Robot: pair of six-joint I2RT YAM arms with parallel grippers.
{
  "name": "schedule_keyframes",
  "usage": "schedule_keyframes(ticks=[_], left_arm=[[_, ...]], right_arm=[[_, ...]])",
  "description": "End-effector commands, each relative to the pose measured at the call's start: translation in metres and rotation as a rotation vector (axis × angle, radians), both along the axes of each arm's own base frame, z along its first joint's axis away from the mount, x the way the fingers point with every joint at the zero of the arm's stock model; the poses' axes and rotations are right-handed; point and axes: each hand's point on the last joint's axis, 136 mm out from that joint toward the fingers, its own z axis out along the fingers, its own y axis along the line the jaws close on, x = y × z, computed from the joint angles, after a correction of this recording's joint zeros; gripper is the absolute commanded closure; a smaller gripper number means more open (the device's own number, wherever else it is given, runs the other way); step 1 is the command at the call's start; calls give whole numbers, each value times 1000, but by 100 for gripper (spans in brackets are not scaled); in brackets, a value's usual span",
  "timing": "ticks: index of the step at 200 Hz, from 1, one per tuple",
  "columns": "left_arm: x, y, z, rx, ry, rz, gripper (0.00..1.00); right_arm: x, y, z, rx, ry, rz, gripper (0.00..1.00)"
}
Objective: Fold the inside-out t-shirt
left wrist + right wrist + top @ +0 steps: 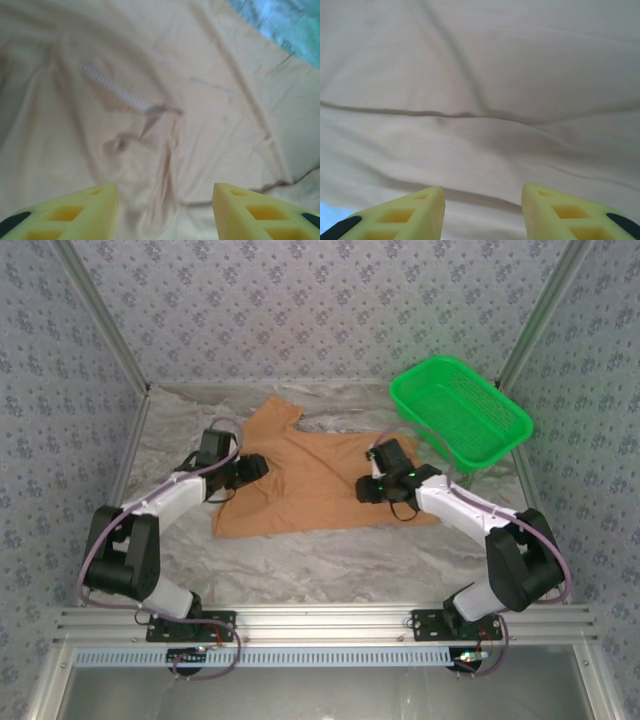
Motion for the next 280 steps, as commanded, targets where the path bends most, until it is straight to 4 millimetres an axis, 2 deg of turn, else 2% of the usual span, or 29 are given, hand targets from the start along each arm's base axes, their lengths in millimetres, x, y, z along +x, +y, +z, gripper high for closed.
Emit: schedule_keyframes(ticks=[1,33,79,96,99,111,137,158,174,187,197,222,240,248,262,280], left_arm=[[-41,16,-33,72,132,-5,48],[-71,32,-46,85,195,25,48],[-110,54,-66,89,296,88,47],[-127,60,-74,101,346,94,47],[-130,60,-76,101,354,95,48],[-143,62,-79,105,377,102,48],[-157,67,-79,86,381,161,47],[-168,74,-79,97,388,210,47],[-170,77,-73,90,363,241,47],[-161,79,-59,85,300,261,47],[-147,82,-40,90,218,274,46],[-90,82,14,76,-3,276,41],[-47,75,38,65,-78,251,39],[-28,69,44,49,-97,232,39],[-1,57,50,24,-115,193,39],[24,52,53,24,-137,176,39]], right_arm=[[-14,-45,-23,-3,125,-140,53],[-22,-77,-49,28,240,-264,55],[-68,-97,-78,-17,443,-346,57],[-79,-99,-82,-18,462,-360,58],[-88,-100,-84,-28,488,-364,58],[-98,-100,-85,-21,508,-378,59],[-118,-102,-83,-10,520,-412,59],[-124,-101,-81,-1,516,-423,59],[-118,-96,-74,8,487,-398,59],[-101,-91,-60,16,422,-360,57],[-84,-91,-45,10,350,-336,56],[-30,-91,-4,0,149,-299,50],[13,-91,16,-24,37,-279,45],[29,-89,22,-30,6,-267,44],[53,-88,20,-72,-7,-248,43],[81,-95,13,-170,-10,-235,43]])
